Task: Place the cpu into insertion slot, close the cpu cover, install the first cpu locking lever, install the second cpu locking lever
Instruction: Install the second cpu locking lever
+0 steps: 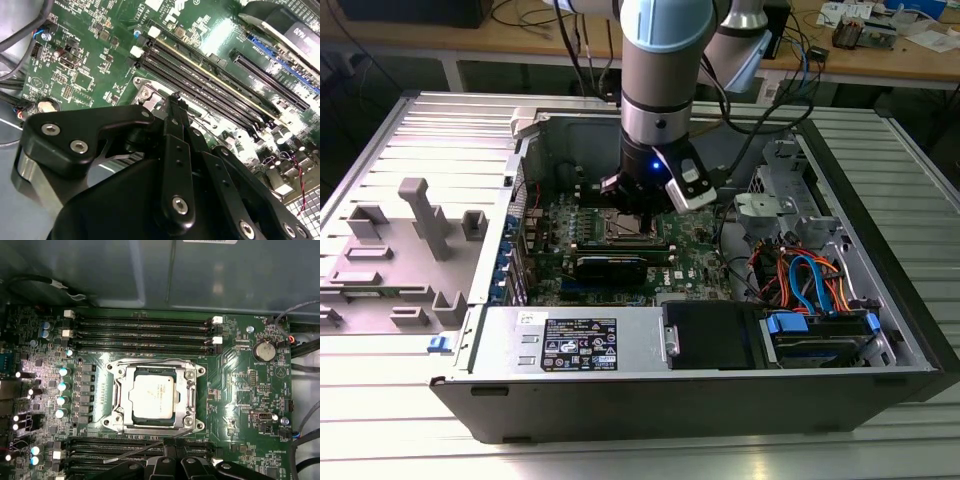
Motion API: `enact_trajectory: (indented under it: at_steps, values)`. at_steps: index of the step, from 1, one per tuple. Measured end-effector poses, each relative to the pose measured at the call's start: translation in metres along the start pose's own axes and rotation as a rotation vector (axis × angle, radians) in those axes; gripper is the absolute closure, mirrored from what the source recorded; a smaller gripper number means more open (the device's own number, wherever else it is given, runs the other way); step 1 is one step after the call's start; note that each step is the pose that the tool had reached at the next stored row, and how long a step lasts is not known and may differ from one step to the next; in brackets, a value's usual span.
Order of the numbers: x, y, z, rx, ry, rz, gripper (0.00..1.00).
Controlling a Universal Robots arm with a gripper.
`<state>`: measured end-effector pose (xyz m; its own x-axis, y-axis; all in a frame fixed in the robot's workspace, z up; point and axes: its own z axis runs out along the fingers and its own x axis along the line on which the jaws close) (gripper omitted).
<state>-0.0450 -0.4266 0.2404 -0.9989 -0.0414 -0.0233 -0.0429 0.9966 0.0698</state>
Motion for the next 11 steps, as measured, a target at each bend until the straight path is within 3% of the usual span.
enact_trajectory:
  at_steps: [11]
  values:
    - [0.0007, 0.0000, -0.0034, 0.0000, 0.0000, 0.000, 0.89]
